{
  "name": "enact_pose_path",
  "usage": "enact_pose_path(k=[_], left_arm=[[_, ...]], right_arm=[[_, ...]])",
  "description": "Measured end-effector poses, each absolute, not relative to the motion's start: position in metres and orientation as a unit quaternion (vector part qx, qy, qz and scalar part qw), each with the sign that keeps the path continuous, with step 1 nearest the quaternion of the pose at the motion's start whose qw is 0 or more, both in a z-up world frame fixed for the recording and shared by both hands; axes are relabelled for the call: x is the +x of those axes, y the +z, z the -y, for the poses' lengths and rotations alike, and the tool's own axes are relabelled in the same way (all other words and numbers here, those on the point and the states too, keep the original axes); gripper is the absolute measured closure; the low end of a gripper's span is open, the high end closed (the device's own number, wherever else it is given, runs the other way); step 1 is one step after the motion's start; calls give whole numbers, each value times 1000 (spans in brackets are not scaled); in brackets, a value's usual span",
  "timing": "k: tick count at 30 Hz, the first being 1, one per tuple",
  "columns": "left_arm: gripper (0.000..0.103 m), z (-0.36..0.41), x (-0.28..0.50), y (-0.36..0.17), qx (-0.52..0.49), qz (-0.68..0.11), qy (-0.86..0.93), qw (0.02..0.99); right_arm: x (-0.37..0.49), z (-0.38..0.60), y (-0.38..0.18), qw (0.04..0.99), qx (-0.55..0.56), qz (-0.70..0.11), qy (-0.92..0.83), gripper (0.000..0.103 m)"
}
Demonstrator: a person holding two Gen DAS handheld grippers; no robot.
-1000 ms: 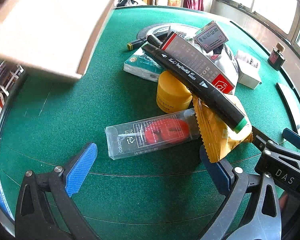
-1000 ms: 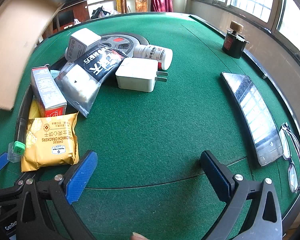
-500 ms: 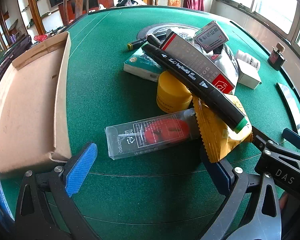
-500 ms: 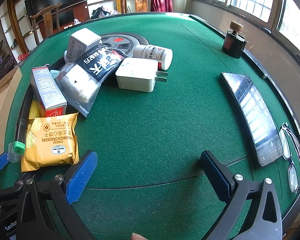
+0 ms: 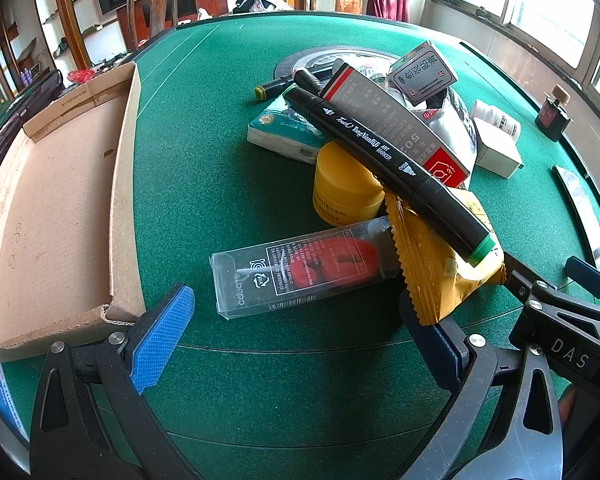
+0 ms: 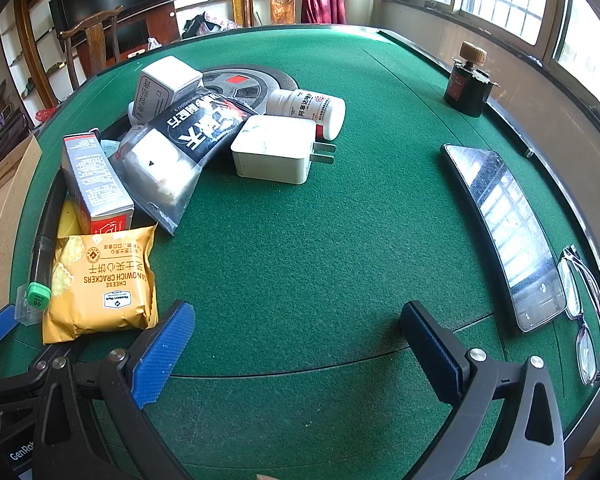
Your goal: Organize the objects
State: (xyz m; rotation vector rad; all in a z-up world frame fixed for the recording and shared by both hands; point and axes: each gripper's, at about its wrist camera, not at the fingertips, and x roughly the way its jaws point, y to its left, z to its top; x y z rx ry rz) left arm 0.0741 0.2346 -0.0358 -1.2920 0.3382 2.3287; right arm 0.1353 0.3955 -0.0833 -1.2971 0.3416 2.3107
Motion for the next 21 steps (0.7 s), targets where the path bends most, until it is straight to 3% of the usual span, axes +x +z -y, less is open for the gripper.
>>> enact_pose_path(k=[16, 21], left_arm=[[1, -228, 76, -33, -479, -131, 834, 242], [5, -199, 93, -20, -448, -124, 834, 296]], right_arm=[[135, -395, -84, 228, -474, -121, 842, 0], [135, -396, -81, 143, -505, -85, 847, 0]])
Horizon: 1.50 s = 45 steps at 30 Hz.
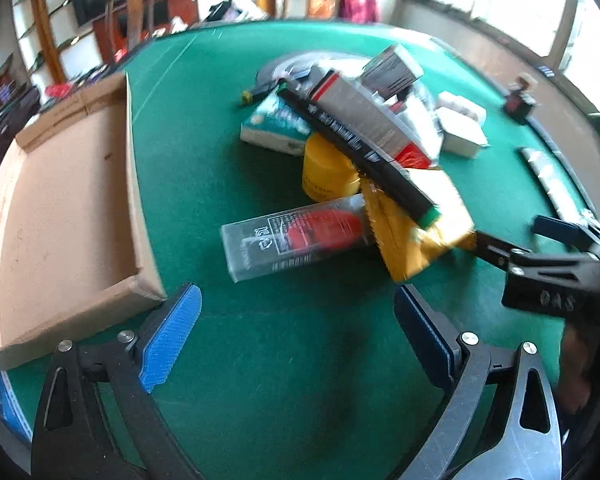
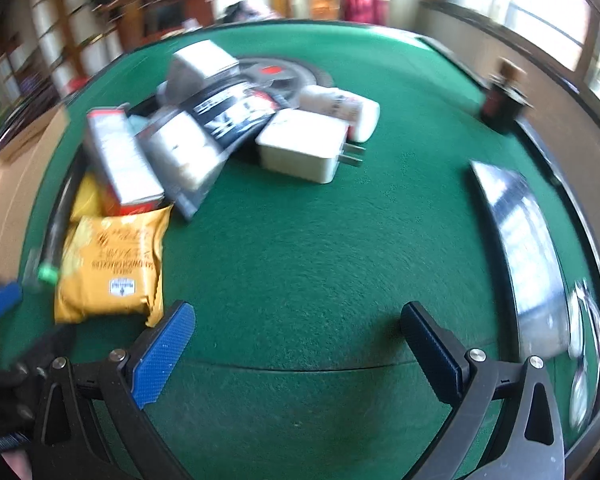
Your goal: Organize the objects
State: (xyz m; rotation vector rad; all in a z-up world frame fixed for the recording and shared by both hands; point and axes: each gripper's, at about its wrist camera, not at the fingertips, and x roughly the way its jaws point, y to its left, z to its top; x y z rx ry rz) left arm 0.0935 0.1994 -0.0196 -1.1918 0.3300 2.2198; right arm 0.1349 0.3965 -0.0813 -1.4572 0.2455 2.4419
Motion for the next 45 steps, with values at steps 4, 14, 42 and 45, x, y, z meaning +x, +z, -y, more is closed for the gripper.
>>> enact_pose_path(k=[4, 14, 42, 45], left_arm=[[5, -179, 105, -7, -420, -116, 833, 342], [23, -196, 105, 5, -370, -202, 820, 388], [68, -208, 100, -21, -385, -254, 803, 378], [68, -208, 101, -6, -360, -268, 802, 394]], right_arm=[[159, -392, -68, 103, -501, -49, 858, 1], [200, -361, -4, 80, -371, 42, 924, 7], [161, -376, -34, -38, -486, -117, 865, 22], [158, -372, -31, -42, -481, -124, 867, 22]])
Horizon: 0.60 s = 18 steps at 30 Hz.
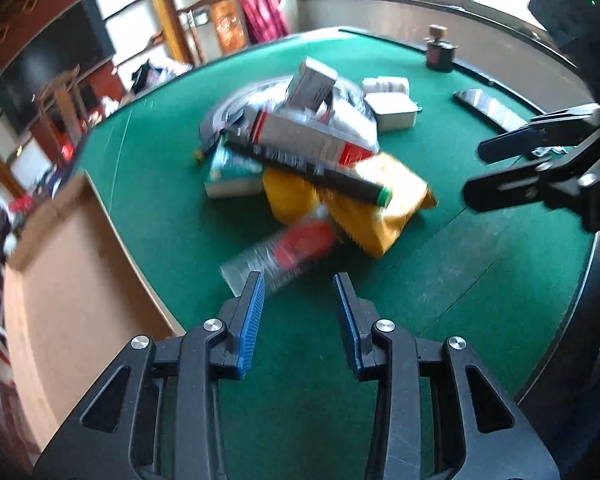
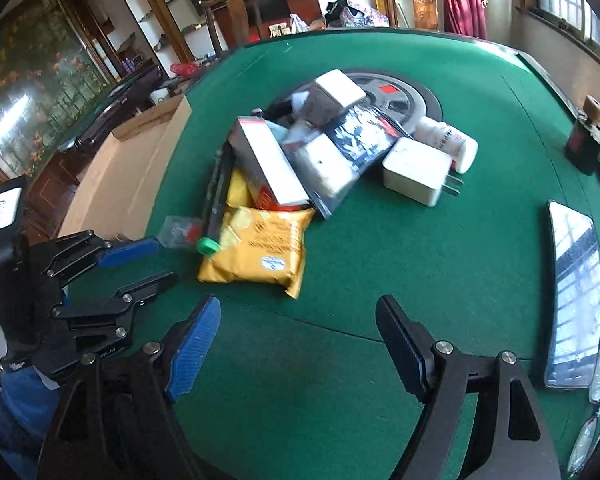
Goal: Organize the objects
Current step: 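Grasp the clear pack with red item with the left tool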
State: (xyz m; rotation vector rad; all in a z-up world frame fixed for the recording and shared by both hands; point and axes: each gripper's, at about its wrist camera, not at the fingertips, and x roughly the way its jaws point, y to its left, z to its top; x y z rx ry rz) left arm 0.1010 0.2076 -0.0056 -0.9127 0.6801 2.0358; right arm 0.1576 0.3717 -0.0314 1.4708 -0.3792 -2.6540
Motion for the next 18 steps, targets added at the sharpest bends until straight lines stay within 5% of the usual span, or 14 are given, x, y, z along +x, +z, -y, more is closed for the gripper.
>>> enact_pose_path(k=[13, 18], left_arm=[[67, -242, 73, -27, -356, -374, 743, 426], [82, -242, 91, -20, -359, -365, 736, 443]], right_arm=[[154, -380, -34, 39, 484, 154, -861, 22], [152, -379, -37, 44, 485, 156, -859, 22]])
